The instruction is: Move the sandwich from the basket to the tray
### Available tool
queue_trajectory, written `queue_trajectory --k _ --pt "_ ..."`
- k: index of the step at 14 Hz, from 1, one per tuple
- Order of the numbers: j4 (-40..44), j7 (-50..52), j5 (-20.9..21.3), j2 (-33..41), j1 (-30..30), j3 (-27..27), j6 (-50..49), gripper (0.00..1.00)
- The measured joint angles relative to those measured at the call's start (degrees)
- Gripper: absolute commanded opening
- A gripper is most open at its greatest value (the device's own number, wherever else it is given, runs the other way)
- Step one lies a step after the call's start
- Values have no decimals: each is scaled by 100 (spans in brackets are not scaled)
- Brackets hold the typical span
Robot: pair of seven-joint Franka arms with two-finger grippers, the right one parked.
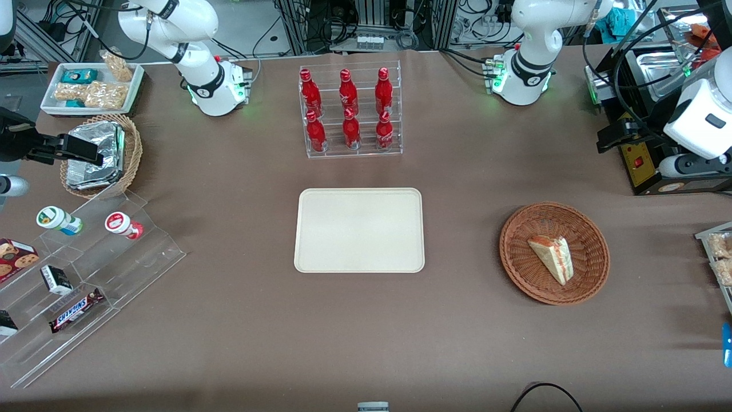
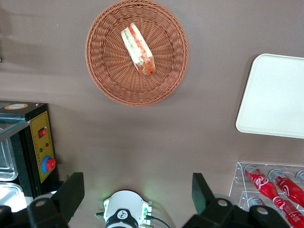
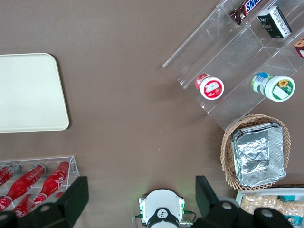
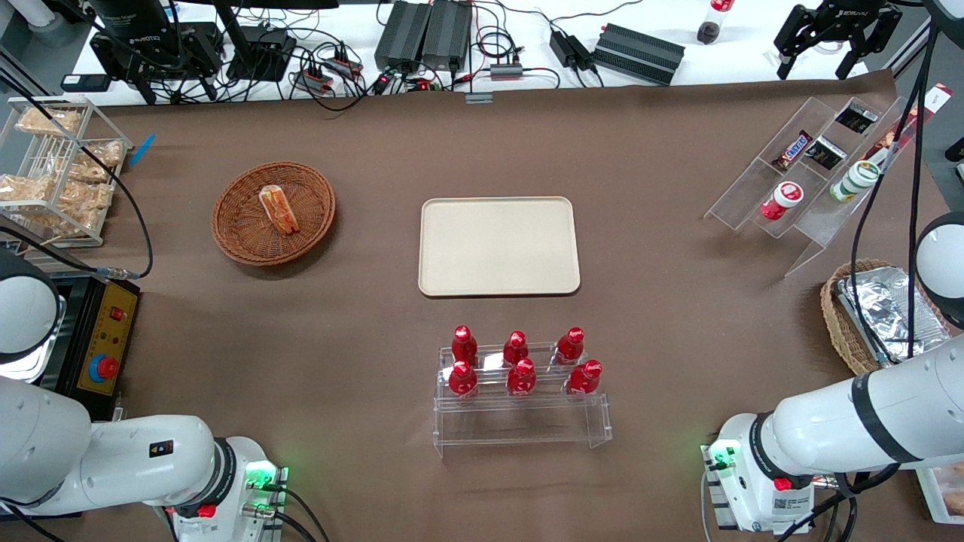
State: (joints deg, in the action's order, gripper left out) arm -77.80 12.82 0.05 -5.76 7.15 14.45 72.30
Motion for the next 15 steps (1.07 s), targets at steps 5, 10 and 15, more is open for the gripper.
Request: queue_trajectory --k 5,10,15 --pt "0 3 0 -95 0 0 23 100" --pt "-1 206 3 -189 13 -159 202 100" --pt "-18 248 2 -644 347 -190 210 100"
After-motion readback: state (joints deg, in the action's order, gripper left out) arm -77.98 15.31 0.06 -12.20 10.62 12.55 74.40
